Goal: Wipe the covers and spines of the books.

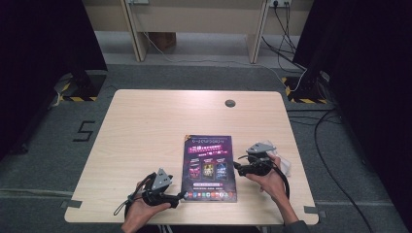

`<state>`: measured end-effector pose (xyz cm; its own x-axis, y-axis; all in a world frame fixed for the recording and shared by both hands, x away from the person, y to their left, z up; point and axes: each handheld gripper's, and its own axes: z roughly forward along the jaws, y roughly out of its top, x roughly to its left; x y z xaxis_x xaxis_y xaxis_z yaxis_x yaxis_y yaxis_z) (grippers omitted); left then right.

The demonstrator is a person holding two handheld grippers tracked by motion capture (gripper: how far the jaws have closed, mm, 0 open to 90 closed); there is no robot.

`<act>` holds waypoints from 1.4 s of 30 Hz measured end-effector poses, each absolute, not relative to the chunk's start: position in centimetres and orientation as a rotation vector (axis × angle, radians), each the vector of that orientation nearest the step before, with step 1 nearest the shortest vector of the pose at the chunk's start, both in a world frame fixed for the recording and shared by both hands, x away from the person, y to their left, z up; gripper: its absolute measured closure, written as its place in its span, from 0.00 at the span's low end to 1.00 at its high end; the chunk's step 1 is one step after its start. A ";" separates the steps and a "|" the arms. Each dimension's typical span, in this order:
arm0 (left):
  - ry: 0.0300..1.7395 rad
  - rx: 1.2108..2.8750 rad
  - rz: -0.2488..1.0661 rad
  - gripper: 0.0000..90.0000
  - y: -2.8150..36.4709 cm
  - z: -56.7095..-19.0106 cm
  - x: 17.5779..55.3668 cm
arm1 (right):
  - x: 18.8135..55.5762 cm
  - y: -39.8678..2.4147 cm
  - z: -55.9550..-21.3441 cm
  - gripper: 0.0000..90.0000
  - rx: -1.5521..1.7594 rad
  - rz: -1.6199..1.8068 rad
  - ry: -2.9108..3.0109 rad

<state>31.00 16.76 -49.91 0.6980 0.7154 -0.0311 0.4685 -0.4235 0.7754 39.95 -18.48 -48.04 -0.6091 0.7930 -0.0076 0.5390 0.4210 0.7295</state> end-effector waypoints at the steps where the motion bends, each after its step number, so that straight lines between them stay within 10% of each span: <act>1: 0.910 2.092 0.390 0.26 16.9 -49.9 31.1 | 39.9 -18.6 -47.9 0.25 1.141 1.004 2.323; 42: 1.024 2.062 0.385 0.20 18.5 -50.3 32.7 | 39.2 -29.1 -48.1 0.47 1.365 0.788 2.110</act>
<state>32.71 18.48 -50.32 0.6282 0.7748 -0.0704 0.5362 -0.3656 0.7608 39.25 -29.13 -48.10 -0.3705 0.9235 -0.0993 0.6324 0.3292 0.7012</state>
